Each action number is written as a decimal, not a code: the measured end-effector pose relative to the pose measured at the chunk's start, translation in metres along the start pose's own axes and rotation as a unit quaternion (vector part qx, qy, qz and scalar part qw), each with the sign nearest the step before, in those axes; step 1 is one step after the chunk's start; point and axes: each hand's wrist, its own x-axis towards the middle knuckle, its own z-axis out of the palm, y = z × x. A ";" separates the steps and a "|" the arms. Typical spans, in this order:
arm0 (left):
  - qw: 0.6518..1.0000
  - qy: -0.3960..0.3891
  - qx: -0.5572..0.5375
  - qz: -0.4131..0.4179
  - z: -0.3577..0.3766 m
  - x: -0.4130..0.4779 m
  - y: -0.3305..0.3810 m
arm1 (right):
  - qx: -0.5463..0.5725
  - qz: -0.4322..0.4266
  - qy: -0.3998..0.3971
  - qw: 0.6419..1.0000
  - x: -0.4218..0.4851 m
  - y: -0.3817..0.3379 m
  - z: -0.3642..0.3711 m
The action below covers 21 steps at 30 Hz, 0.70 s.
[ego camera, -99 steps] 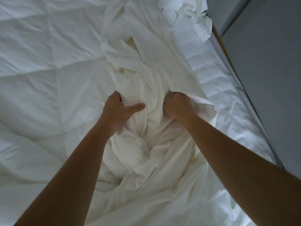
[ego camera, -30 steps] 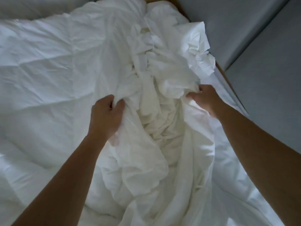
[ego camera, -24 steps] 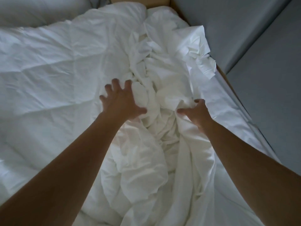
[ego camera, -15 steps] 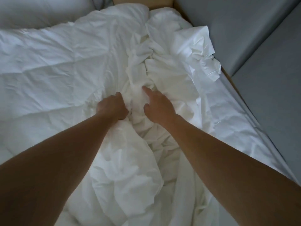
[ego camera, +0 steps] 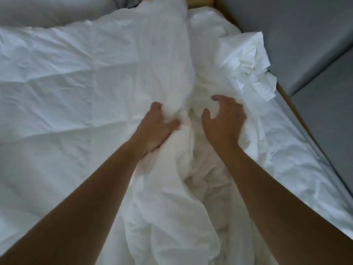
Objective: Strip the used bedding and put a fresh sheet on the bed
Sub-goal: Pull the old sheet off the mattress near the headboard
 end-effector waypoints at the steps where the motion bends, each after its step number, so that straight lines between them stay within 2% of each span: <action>1: 0.990 -0.071 0.125 -0.007 0.016 -0.004 -0.002 | -0.102 0.052 0.060 0.992 0.009 0.025 -0.021; 2: 0.972 -0.091 0.216 -0.015 0.031 -0.002 -0.007 | -0.162 0.134 0.012 0.977 0.017 0.057 -0.039; 3: 0.959 -0.099 0.264 -0.019 0.040 -0.004 -0.008 | -0.144 0.226 -0.070 0.961 0.020 0.079 -0.053; 4: 0.959 -0.097 0.267 -0.021 0.046 -0.001 -0.007 | -0.098 0.285 -0.154 0.941 0.020 0.098 -0.061; 5: 0.960 -0.109 0.258 -0.018 0.051 0.002 -0.007 | -0.031 0.314 -0.200 0.928 0.018 0.112 -0.065; 7: 0.954 -0.147 0.259 0.000 0.063 0.004 -0.006 | 0.124 0.324 -0.141 0.927 0.025 0.125 -0.082; 9: 0.945 -0.168 0.280 0.005 0.064 0.007 -0.006 | 0.136 0.292 -0.031 0.946 0.039 0.122 -0.110; 11: 0.940 -0.168 0.295 0.014 0.065 0.009 -0.004 | 0.079 0.212 0.090 0.970 0.058 0.104 -0.147; 13: 0.958 -0.150 0.243 0.023 0.081 0.011 0.008 | 0.056 0.126 0.180 0.974 0.064 0.067 -0.177; 14: 0.977 -0.111 0.181 0.022 0.092 0.014 0.016 | 0.071 0.091 0.199 0.973 0.063 0.046 -0.185; 16: 1.000 0.003 0.027 0.008 0.115 0.014 0.031 | 0.108 -0.001 0.166 0.980 0.057 0.004 -0.187; 17: 0.999 0.026 -0.045 -0.003 0.122 0.009 0.034 | 0.120 -0.055 0.100 0.986 0.051 -0.012 -0.184; 19: 0.983 -0.026 -0.177 -0.048 0.130 -0.003 0.034 | 0.159 -0.112 -0.051 0.980 0.034 -0.027 -0.167; 20: 0.974 -0.070 -0.210 -0.058 0.131 -0.010 0.029 | 0.165 -0.089 -0.082 0.979 0.024 -0.024 -0.155; 21: 0.977 -0.098 -0.184 -0.035 0.123 -0.018 0.022 | 0.153 -0.040 -0.083 0.984 0.014 -0.014 -0.141</action>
